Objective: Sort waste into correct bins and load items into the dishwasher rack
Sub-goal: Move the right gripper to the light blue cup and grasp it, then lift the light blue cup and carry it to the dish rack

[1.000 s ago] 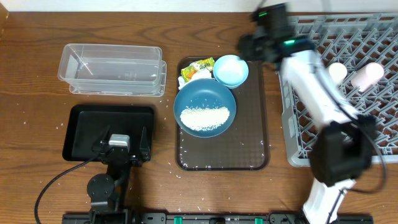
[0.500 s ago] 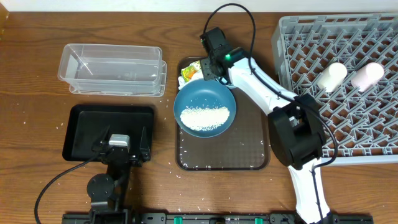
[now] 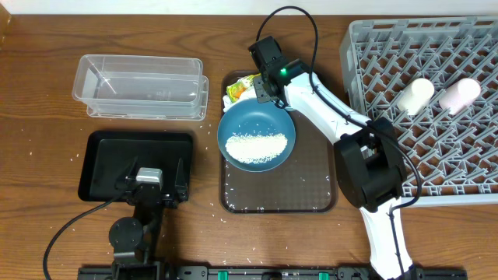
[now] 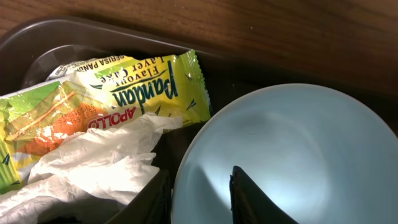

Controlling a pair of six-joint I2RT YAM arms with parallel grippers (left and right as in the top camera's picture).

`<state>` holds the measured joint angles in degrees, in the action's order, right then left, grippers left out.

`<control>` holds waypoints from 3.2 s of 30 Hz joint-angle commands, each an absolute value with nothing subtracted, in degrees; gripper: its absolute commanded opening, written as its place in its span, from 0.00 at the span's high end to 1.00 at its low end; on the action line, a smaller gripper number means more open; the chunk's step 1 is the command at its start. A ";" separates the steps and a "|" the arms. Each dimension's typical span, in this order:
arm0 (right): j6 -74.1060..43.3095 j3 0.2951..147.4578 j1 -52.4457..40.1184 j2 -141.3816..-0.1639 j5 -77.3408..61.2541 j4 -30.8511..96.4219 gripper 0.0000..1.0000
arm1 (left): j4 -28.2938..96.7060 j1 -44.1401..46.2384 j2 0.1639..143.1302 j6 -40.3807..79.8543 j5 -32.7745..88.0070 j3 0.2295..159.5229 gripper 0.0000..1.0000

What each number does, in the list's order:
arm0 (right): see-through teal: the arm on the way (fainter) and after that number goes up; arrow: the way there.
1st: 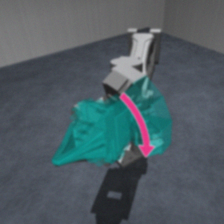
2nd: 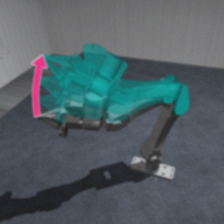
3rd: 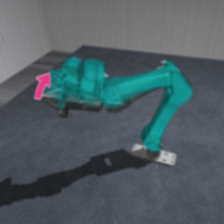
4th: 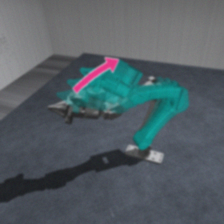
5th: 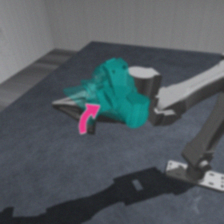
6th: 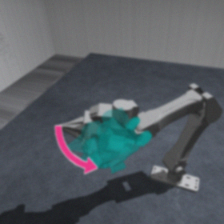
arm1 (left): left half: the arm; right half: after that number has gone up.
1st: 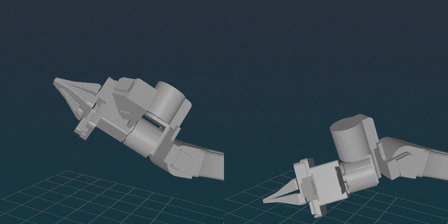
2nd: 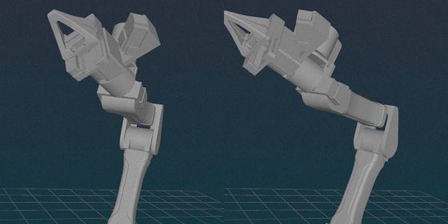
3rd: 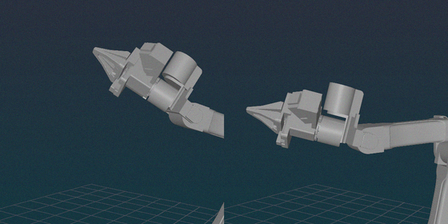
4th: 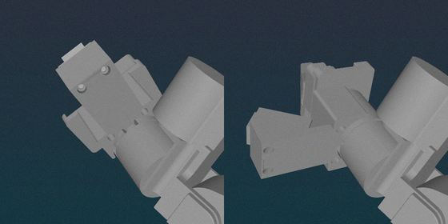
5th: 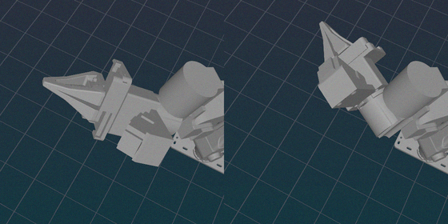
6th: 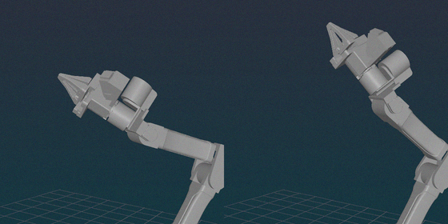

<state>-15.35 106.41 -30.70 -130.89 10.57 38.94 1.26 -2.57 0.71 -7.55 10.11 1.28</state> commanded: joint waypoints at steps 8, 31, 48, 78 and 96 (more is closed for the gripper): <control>-17.89 107.37 -31.22 -132.57 11.27 39.83 0.74 | 3.16 -2.81 0.67 -7.90 10.68 0.23 0.04; -17.76 117.51 -29.32 -129.08 9.82 46.65 0.99 | 3.16 -2.81 0.67 -7.90 10.68 0.23 0.04; -7.62 127.50 5.69 -117.01 -29.04 53.74 0.99 | 3.16 -2.81 0.67 -7.90 10.68 0.23 0.04; -31.94 127.33 28.56 -140.16 -71.64 26.55 0.99 | 3.16 -2.81 0.67 -7.90 10.68 0.23 0.04; -30.76 127.39 33.12 -139.33 -63.42 39.51 0.99 | 3.16 -2.81 0.67 -7.90 10.68 0.23 0.04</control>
<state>-31.90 127.09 31.90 -140.20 -68.29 36.95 1.26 -2.57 0.71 -7.55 10.11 1.28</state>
